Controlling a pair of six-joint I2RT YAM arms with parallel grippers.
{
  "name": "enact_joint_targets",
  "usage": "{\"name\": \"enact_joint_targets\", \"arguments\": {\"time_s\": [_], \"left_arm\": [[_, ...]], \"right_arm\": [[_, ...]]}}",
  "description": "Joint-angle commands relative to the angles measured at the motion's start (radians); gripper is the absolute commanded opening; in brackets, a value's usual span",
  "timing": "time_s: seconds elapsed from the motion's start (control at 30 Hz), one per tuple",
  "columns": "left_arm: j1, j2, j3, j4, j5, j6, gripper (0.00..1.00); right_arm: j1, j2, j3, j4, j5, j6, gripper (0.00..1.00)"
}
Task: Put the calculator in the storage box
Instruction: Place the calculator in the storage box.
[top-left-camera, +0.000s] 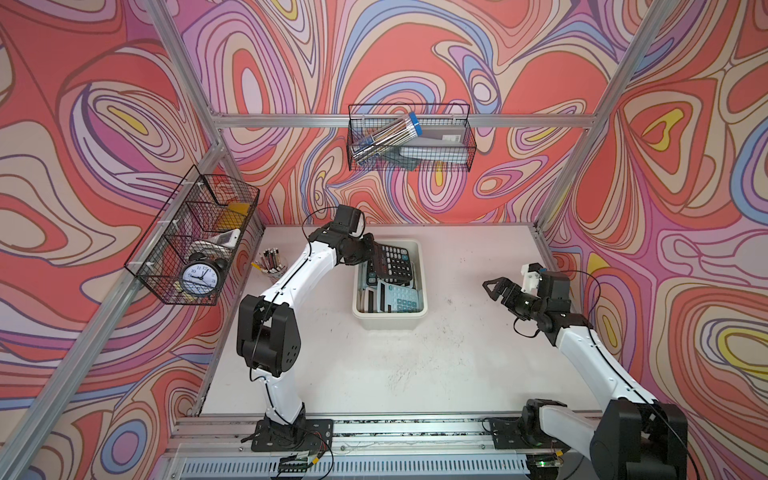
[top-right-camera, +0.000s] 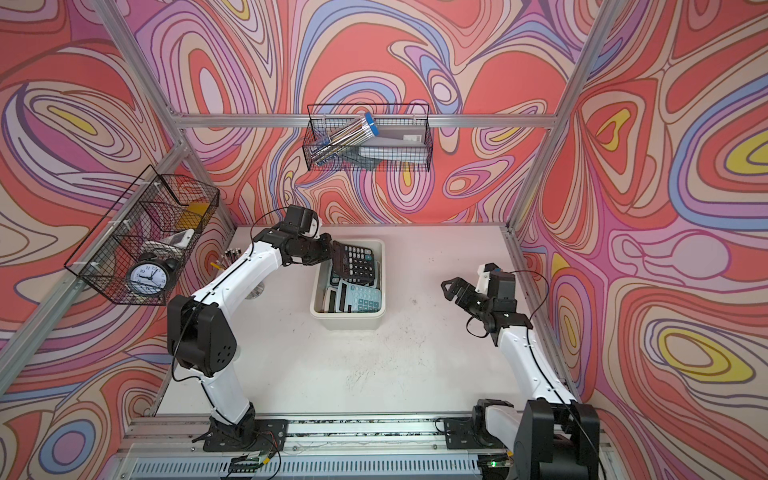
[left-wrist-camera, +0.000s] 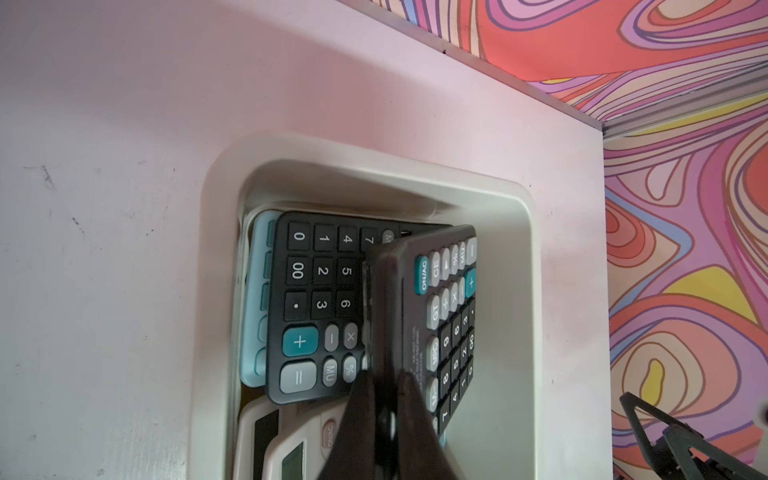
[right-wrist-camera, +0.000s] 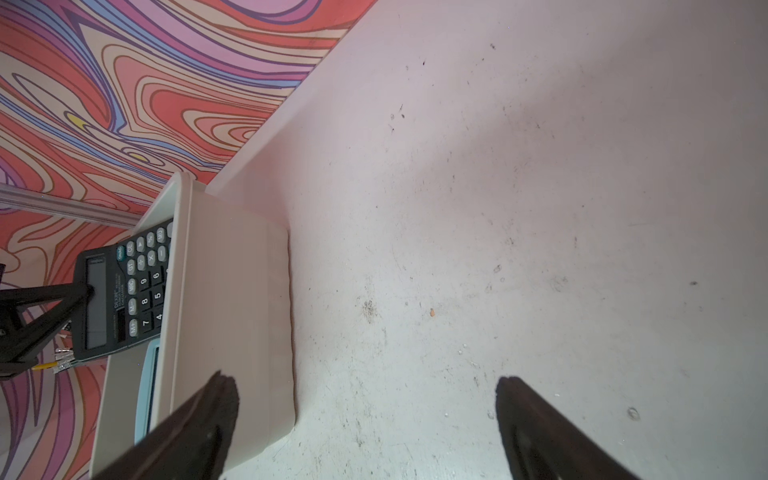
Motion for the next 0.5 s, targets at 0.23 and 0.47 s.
{"name": "enact_joint_targets", "arguments": {"time_s": [0.23, 0.47], "left_arm": [[0.027, 0.091, 0.083, -0.078, -0.057, 0.066, 0.00], [0.028, 0.129, 0.098, -0.096, -0.057, 0.082, 0.00]], "right_arm": [[-0.004, 0.025, -0.003, 0.034, -0.018, -0.010, 0.98], [-0.004, 0.033, -0.007, 0.040, -0.025, -0.010, 0.98]]}}
